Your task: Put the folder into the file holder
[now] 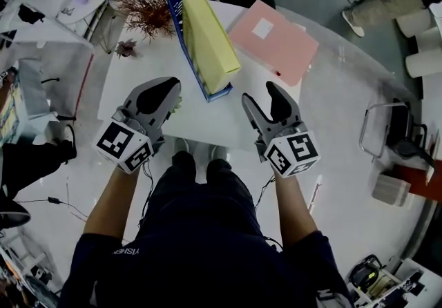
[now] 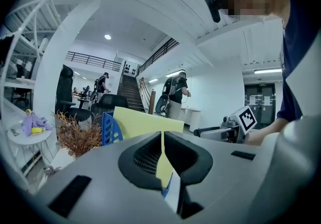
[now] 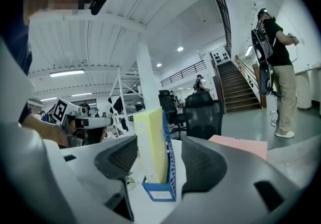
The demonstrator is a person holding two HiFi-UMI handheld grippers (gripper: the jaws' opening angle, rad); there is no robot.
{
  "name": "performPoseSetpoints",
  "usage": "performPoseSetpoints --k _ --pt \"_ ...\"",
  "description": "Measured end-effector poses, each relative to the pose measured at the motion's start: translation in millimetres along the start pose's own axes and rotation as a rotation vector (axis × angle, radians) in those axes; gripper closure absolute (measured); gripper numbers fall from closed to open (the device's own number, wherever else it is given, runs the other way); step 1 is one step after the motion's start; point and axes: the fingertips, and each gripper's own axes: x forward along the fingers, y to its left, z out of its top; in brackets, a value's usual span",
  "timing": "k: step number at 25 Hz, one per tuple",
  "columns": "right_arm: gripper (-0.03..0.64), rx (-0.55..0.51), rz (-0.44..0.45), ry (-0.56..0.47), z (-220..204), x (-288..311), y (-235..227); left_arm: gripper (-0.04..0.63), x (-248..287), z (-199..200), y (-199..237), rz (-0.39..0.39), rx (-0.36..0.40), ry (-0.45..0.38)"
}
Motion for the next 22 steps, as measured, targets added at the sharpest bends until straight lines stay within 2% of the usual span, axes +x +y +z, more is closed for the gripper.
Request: performPoseSetpoints --k 8,16,22 --pt "0.386 0.003 0.01 0.014 -2 -14 -9 0.552 8 -3 -12 0.015 -0.008 0.001" --pt "0.466 0.0 0.026 0.021 -2 -14 -13 0.552 13 -2 -12 0.025 -0.012 -0.001" --pt "0.492 -0.012 0.051 0.016 6 -10 -7 0.552 14 2 -11 0.026 -0.009 -0.007"
